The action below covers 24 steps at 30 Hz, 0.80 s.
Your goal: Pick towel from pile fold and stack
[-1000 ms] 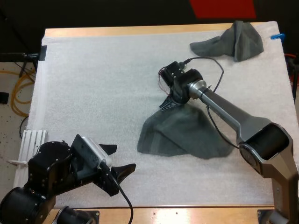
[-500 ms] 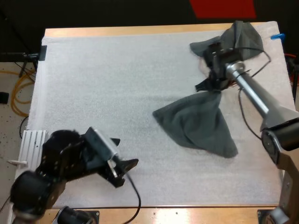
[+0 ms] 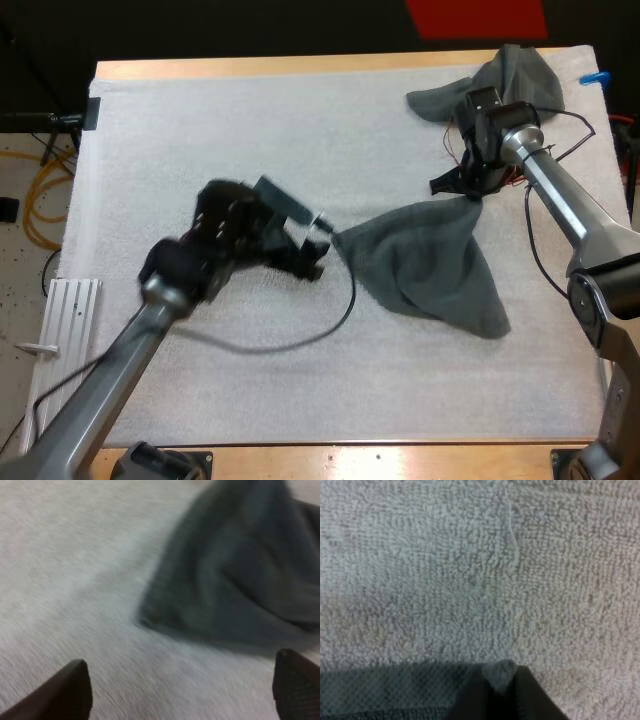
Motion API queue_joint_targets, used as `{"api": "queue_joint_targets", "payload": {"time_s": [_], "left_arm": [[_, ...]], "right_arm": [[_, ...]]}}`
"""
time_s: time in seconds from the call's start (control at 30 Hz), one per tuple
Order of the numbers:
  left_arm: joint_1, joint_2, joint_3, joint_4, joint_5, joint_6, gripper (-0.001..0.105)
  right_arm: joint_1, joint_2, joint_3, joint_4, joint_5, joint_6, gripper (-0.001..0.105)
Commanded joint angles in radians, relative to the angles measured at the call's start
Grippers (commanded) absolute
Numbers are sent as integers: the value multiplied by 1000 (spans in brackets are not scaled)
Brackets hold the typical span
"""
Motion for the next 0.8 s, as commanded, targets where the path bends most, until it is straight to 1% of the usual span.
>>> {"api": "queue_joint_targets", "payload": {"time_s": [0.0, 0.13, 0.33, 0.4, 0.47, 0.5, 0.57, 0.73, 0.77], "left_arm": [[-4, 25, -24, -28, -15, -10, 72], [-6, 214, -134, -11, -13, -22, 72], [-6, 420, -287, 53, -13, -41, 72], [-6, 471, -319, 70, -13, -50, 72], [-6, 523, -357, 91, -6, -84, 72], [-6, 556, -375, 108, 14, -87, 72], [-12, 595, -391, 138, 29, -87, 72], [-57, 653, -392, 166, 24, -87, 72], [-70, 663, -392, 166, 13, -87, 72]], "right_arm": [[-2, -15, -1, 10, -10, 4, 0], [-2, -15, -1, 11, -10, -2, 0], [-2, -15, -1, 11, -10, -3, 0], [-2, -15, -1, 9, -10, -3, 0], [-2, -15, -1, 7, -10, -3, 0], [-2, -15, -1, 7, -10, -3, 0], [-2, -15, -1, 7, -10, -3, 0], [-2, -15, -1, 6, -16, -3, 0], [-2, -15, -1, 6, -17, -3, 0]]}}
